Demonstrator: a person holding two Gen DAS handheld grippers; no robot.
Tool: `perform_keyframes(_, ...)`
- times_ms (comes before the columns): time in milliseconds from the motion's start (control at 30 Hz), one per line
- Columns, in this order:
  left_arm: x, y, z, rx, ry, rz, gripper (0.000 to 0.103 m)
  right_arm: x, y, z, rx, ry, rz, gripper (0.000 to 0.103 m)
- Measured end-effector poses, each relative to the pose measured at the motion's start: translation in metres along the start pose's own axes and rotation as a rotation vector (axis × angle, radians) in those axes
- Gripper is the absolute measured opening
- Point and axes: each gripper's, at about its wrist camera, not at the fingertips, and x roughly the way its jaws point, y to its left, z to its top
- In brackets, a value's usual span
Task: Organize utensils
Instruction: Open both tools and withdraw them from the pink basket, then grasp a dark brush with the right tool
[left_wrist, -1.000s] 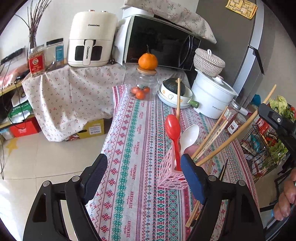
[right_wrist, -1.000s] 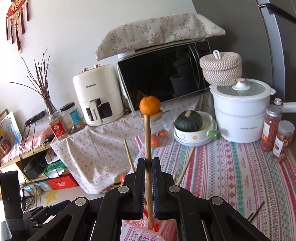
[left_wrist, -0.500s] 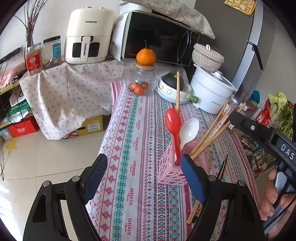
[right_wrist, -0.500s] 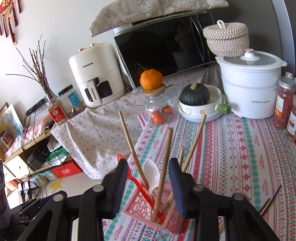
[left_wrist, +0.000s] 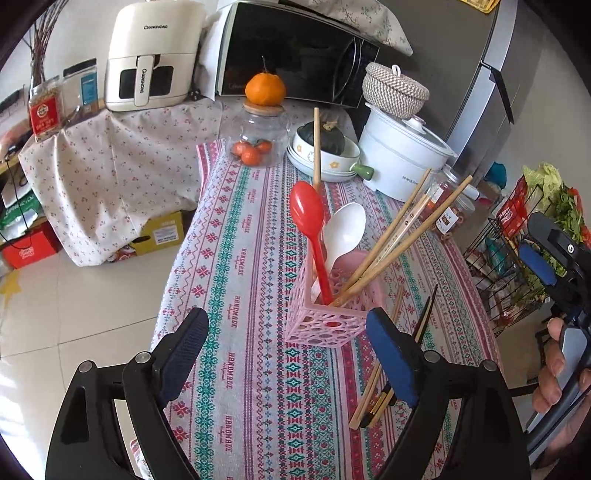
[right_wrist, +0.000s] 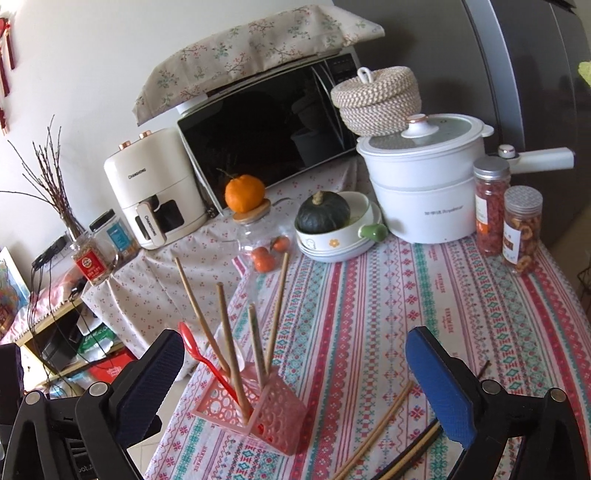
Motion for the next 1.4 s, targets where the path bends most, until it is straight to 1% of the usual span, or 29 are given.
perform_keyframes(100,0.004,-0.008,-0.005,0.017,0.018,-0.003,0.089,0.002,-0.022,-0.004,0.045,0.044,-0.052,0.1)
perform_keyframes(233,0.011,-0.019,-0.011,0.035,0.049,-0.007,0.089,0.014,-0.047,-0.015,0.081,0.135,-0.125,0.1)
perform_keyframes(433,0.025,-0.038,-0.022,0.079,0.097,-0.015,0.089,0.042,-0.073,-0.038,0.056,0.284,-0.257,0.1)
perform_keyframes(500,0.03,-0.044,-0.025,0.098,0.115,-0.018,0.089,0.052,-0.078,-0.045,0.046,0.328,-0.289,0.1)
perform_keyframes(567,0.034,-0.05,-0.029,0.114,0.132,-0.021,0.089,0.062,-0.085,-0.051,0.05,0.365,-0.301,0.1)
perform_keyframes(667,0.042,-0.057,-0.036,0.139,0.158,-0.022,0.089,0.075,-0.098,-0.057,0.064,0.403,-0.322,0.1)
perform_keyframes(833,0.052,-0.068,-0.047,0.189,0.2,-0.025,0.089,0.095,-0.122,-0.059,0.106,0.429,-0.373,0.099)
perform_keyframes(900,0.055,-0.072,-0.05,0.207,0.215,-0.029,0.089,0.1,-0.132,-0.059,0.131,0.428,-0.395,0.091)
perform_keyframes(933,0.056,-0.074,-0.052,0.214,0.22,-0.031,0.089,0.102,-0.138,-0.058,0.151,0.425,-0.399,0.083)
perform_keyframes(967,0.057,-0.076,-0.053,0.22,0.225,-0.034,0.089,0.104,-0.144,-0.056,0.178,0.422,-0.396,0.077)
perform_keyframes(1000,0.058,-0.078,-0.054,0.227,0.23,-0.036,0.089,0.106,-0.15,-0.056,0.212,0.418,-0.387,0.074)
perform_keyframes(1067,0.059,-0.081,-0.056,0.241,0.238,-0.039,0.089,0.109,-0.161,-0.055,0.276,0.413,-0.372,0.062)
perform_keyframes(1100,0.06,-0.082,-0.057,0.247,0.241,-0.04,0.089,0.112,-0.164,-0.055,0.294,0.413,-0.371,0.059)
perform_keyframes(1167,0.061,-0.085,-0.058,0.258,0.246,-0.041,0.089,0.117,-0.167,-0.053,0.301,0.408,-0.381,0.044)
perform_keyframes(1200,0.062,-0.086,-0.058,0.263,0.248,-0.04,0.089,0.119,-0.167,-0.052,0.293,0.401,-0.388,0.041)
perform_keyframes(1233,0.063,-0.087,-0.058,0.269,0.25,-0.039,0.089,0.121,-0.167,-0.05,0.286,0.392,-0.396,0.034)
perform_keyframes(1300,0.065,-0.089,-0.059,0.28,0.252,-0.033,0.089,0.126,-0.167,-0.048,0.277,0.374,-0.393,0.029)
perform_keyframes(1333,0.066,-0.09,-0.059,0.284,0.254,-0.032,0.089,0.13,-0.166,-0.046,0.271,0.373,-0.383,0.029)
perform_keyframes(1367,0.067,-0.091,-0.059,0.289,0.253,-0.033,0.089,0.135,-0.165,-0.046,0.258,0.381,-0.379,0.025)
perform_keyframes(1400,0.067,-0.092,-0.058,0.294,0.252,-0.035,0.089,0.138,-0.163,-0.047,0.237,0.39,-0.388,0.024)
